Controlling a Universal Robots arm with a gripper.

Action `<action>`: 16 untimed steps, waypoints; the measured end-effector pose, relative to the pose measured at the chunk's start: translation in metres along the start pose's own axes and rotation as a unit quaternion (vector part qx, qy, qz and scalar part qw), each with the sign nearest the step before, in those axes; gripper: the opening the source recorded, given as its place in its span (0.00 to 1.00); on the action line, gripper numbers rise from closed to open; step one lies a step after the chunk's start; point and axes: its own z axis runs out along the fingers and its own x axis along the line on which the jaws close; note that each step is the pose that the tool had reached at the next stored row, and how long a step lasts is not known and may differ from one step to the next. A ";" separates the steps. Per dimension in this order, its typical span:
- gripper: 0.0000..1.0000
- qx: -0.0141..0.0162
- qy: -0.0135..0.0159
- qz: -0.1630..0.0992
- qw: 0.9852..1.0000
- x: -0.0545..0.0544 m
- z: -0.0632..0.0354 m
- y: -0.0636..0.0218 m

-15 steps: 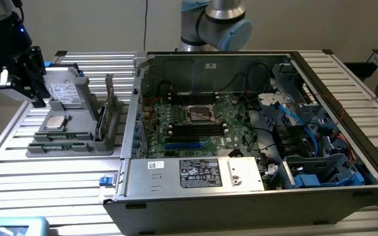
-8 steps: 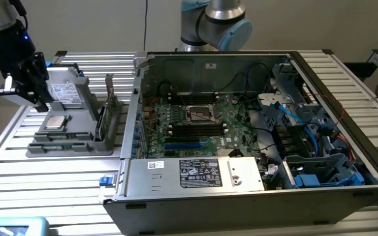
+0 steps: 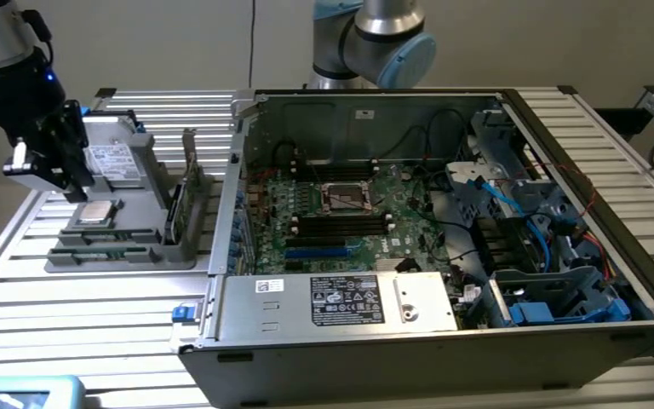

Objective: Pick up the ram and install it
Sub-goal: 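Pick up the ram and move it above insertion slot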

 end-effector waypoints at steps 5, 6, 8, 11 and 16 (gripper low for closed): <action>0.36 0.001 0.001 0.000 1.000 0.000 0.0079 0.0001; 0.36 0.001 0.001 0.000 1.000 0.000 0.0094 0.0001; 0.36 0.002 0.002 0.000 1.000 0.000 0.0123 0.0001; 0.36 0.002 0.002 0.000 1.000 0.000 0.0178 0.0002; 0.36 0.002 0.002 0.001 1.000 0.000 0.0269 0.0002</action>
